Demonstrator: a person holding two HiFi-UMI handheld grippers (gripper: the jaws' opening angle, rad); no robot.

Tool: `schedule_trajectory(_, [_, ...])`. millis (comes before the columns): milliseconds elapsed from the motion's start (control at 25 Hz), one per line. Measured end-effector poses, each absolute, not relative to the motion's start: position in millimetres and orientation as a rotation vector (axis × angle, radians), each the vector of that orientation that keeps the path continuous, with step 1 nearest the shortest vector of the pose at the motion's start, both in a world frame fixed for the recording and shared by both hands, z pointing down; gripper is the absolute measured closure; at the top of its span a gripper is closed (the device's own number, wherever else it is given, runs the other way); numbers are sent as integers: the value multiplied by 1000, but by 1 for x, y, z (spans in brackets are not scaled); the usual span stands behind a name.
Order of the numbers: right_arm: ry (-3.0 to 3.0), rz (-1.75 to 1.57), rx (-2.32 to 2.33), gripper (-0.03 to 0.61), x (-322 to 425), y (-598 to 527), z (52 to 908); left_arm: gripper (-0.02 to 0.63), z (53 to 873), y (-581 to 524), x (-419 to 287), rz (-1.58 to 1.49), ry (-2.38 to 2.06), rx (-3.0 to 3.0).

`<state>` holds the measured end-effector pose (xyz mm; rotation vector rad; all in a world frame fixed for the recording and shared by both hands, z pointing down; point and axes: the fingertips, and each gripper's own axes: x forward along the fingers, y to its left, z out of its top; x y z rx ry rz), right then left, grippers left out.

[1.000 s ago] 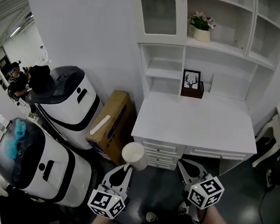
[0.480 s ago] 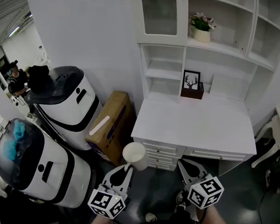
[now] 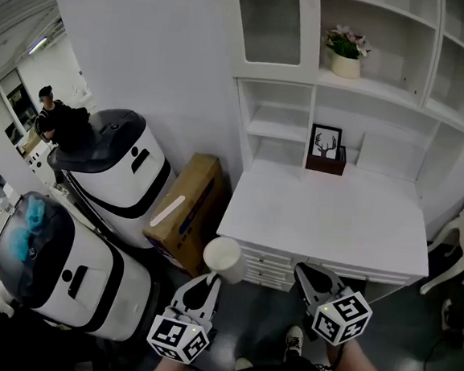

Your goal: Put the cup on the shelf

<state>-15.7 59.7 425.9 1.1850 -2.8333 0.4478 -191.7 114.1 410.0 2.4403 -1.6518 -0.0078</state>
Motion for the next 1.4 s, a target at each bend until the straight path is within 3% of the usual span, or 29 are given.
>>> schedule_trajectory(1400, [-2850,531,1032,575,71,-89,458,577,426,-9,-99,-1,-1792,2336])
